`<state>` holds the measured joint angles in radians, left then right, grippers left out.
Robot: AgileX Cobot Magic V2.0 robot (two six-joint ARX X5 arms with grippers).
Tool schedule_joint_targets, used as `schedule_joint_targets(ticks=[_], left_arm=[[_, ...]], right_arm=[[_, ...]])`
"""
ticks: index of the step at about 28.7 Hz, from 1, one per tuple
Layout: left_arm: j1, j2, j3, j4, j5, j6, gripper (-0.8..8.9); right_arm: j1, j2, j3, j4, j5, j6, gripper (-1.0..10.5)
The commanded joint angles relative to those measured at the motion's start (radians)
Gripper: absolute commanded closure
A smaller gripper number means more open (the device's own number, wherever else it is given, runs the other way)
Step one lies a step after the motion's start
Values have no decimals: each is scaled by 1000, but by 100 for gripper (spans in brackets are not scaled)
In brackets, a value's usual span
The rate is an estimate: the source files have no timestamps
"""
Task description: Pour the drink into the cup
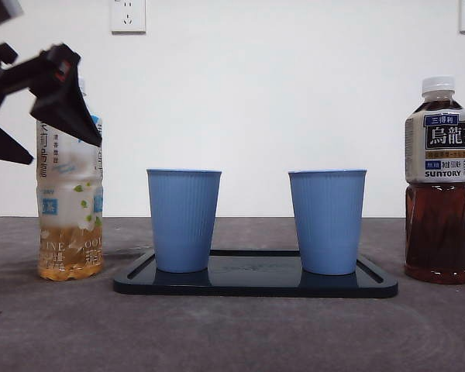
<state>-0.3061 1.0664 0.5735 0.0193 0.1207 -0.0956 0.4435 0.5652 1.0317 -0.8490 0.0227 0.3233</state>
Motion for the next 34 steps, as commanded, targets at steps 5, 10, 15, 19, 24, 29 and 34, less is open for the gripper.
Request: schedule_joint_targets(ticks=[5, 10, 15, 19, 24, 29, 34], left_arm=[[-5, 115, 2, 120, -16, 6, 286], [-5, 180, 1, 190, -29, 6, 286], [-5, 225, 1, 236, -46, 5, 311], [-5, 229, 1, 256, -47, 5, 451], [-5, 228, 2, 273, -47, 5, 576], [-10, 205, 2, 265, -47, 6, 605], [-31, 116, 25, 175, -47, 27, 605]], right_arm=[[6, 7, 18, 7, -5, 30, 447], [6, 7, 18, 7, -5, 30, 447], [6, 8, 19, 7, -5, 30, 447], [6, 8, 19, 7, -5, 30, 447], [6, 8, 19, 7, -5, 33, 448], [6, 8, 19, 7, -4, 32, 448], [6, 8, 19, 7, -4, 27, 448]])
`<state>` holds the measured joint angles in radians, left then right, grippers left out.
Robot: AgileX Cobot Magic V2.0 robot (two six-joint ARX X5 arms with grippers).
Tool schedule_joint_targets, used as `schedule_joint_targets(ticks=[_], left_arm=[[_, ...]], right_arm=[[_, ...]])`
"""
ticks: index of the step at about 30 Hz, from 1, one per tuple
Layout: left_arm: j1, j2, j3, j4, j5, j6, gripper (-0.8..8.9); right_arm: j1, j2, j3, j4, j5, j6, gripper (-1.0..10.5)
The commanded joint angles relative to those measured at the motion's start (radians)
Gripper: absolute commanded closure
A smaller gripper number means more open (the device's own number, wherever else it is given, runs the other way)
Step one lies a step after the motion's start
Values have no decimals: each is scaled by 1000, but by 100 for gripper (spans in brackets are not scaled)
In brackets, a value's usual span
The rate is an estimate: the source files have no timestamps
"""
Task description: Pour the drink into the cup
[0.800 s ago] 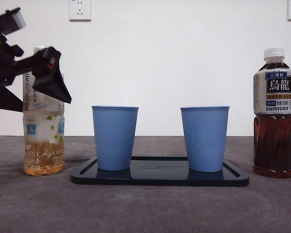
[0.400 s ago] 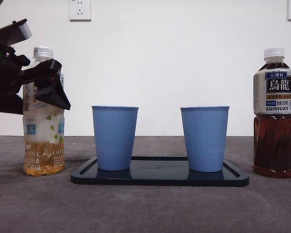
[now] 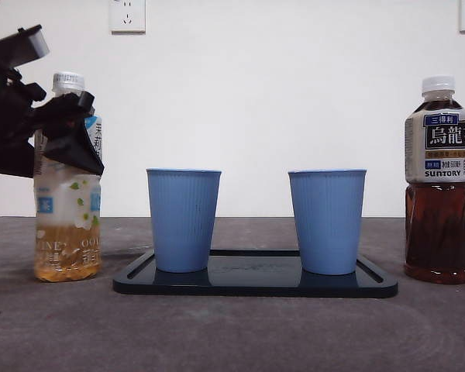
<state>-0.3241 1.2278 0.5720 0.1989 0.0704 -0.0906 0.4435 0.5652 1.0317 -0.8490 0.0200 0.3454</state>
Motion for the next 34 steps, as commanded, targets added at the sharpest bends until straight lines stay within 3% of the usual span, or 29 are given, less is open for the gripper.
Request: schedule_joint_targets(ticks=[1, 11, 21, 30, 34], left_arm=[[-18, -66, 45, -57, 4, 33, 605], [-55, -103, 401, -691, 4, 137, 606], [-87, 74, 816, -1191, -11, 162, 605], [-212, 300, 999, -1363, -341, 227, 605], [-263, 381, 1033, -1406, -426, 233, 605]], right_arm=[[6, 8, 19, 7, -2, 2, 448], [6, 8, 19, 8, -2, 2, 448], [6, 8, 19, 10, -2, 3, 448], [6, 8, 19, 10, -1, 2, 448], [6, 8, 18, 10, -1, 2, 448]])
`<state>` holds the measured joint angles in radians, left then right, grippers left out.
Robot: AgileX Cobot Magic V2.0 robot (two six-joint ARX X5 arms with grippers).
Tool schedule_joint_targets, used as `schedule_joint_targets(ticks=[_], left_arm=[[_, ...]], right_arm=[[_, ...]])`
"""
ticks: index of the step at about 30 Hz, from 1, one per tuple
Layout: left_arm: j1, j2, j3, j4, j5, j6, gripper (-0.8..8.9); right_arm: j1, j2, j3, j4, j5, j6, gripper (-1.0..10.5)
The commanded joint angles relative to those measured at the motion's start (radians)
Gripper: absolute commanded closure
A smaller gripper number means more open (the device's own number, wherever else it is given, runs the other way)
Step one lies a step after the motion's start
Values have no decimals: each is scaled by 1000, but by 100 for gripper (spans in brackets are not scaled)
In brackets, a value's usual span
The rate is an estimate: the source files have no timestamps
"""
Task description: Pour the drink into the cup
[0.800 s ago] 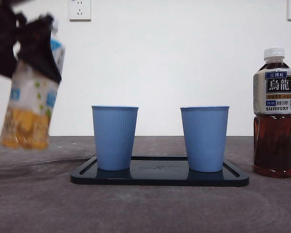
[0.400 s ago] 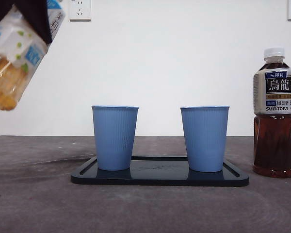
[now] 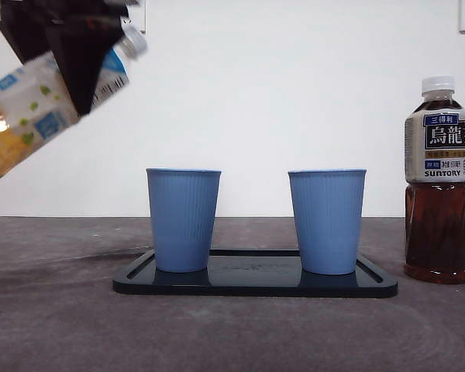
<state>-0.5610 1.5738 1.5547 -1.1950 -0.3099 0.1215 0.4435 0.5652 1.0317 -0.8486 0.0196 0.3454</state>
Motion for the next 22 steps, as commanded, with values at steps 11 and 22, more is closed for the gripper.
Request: schedule_joint_targets(ticks=[11, 22], left_arm=[[-125, 175, 91, -67, -306, 0, 605], [-193, 271, 92, -121, -403, -39, 605]], right_arm=[[6, 8, 17, 9, 6, -3, 448], [6, 8, 16, 8, 6, -9, 448]])
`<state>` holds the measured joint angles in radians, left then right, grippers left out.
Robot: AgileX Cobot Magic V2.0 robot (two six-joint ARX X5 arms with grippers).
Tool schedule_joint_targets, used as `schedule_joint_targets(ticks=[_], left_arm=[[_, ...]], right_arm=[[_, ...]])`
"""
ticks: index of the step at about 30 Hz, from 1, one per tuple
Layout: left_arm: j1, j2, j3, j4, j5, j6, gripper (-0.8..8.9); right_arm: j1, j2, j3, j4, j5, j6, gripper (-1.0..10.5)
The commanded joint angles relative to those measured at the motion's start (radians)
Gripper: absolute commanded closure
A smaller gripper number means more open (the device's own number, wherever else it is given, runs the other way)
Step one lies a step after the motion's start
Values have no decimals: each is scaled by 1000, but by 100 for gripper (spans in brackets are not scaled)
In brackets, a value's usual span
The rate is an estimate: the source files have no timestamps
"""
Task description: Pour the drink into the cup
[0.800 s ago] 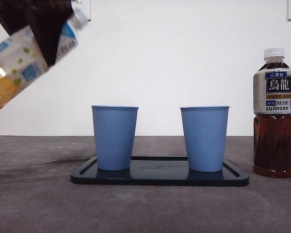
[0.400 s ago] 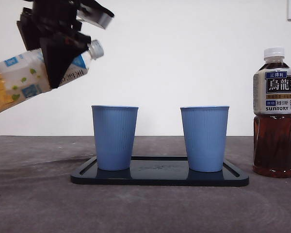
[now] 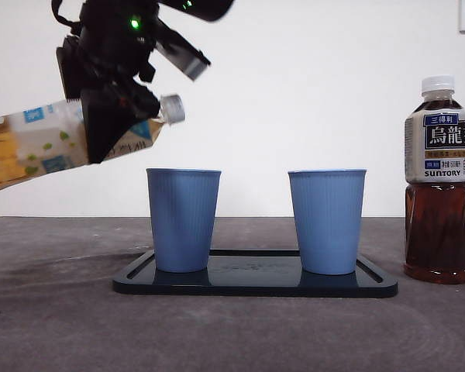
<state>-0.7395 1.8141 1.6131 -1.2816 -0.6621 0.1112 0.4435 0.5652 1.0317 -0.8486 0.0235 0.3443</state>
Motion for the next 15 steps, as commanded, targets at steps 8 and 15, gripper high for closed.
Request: schedule_joint_targets(ticks=[8, 15], left_arm=[[-18, 98, 34, -109, -61, -81, 605], [-18, 98, 46, -114, -91, -91, 606]], right_arm=[[6, 8, 16, 6, 3, -11, 448], [6, 8, 16, 2, 3, -12, 448]])
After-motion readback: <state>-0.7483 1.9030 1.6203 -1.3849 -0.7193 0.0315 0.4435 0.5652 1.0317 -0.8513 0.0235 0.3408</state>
